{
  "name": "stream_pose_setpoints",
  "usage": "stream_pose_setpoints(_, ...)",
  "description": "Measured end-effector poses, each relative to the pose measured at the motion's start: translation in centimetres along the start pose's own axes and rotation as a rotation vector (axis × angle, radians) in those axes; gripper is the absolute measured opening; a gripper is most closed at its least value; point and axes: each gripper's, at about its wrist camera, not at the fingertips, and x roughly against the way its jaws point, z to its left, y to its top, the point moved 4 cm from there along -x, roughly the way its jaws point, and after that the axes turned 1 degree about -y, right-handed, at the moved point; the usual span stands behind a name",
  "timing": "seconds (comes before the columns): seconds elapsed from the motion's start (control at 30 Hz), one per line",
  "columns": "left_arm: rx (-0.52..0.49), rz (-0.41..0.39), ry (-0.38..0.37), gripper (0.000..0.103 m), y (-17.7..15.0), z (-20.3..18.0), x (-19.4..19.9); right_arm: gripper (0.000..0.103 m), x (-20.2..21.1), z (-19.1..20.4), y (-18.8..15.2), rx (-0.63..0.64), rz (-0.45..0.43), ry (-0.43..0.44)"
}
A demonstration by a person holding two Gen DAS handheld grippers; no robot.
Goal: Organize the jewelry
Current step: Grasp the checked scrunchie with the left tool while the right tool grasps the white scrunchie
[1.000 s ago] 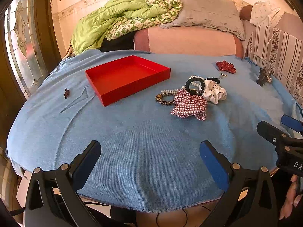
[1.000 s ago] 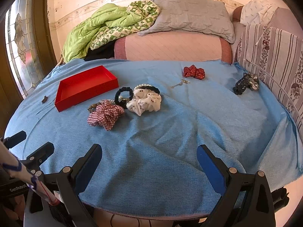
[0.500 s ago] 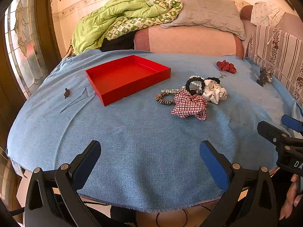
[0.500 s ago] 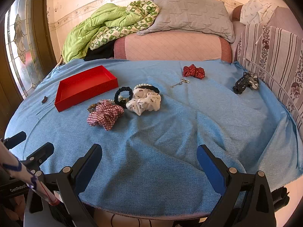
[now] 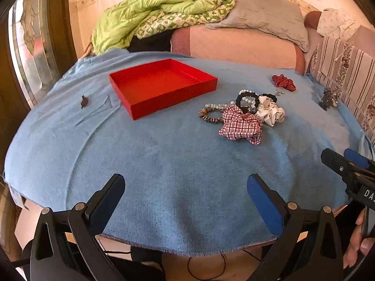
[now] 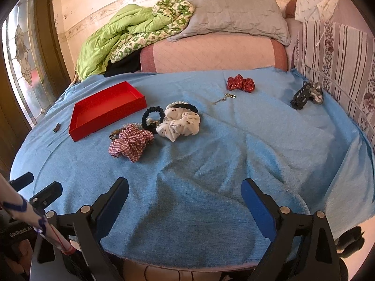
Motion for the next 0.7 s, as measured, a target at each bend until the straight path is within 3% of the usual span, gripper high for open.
stream_pose_setpoints(0.33,0.025,0.022,-0.136,0.103,2.4,-0.7,-1.5,0.088,-1.0,-0.3,0.4,-0.024,0.029,0.023)
stream_pose_setpoints(0.47,0.041,0.007,-0.141,0.090,3.4,-0.6,-2.4,0.087,-2.0,-0.5,1.0,-0.038,0.044,0.023)
stream_pose_setpoints(0.6,0.061,0.047,-0.169,0.086,4.3,-0.3,-4.3,0.087,-2.9,-0.6,1.9,-0.048,0.050,0.020)
stream_pose_setpoints(0.7,0.046,0.086,-0.194,0.075,4.9,-0.8,-6.0,0.087,-4.0,-0.8,2.6,-0.061,0.059,0.025)
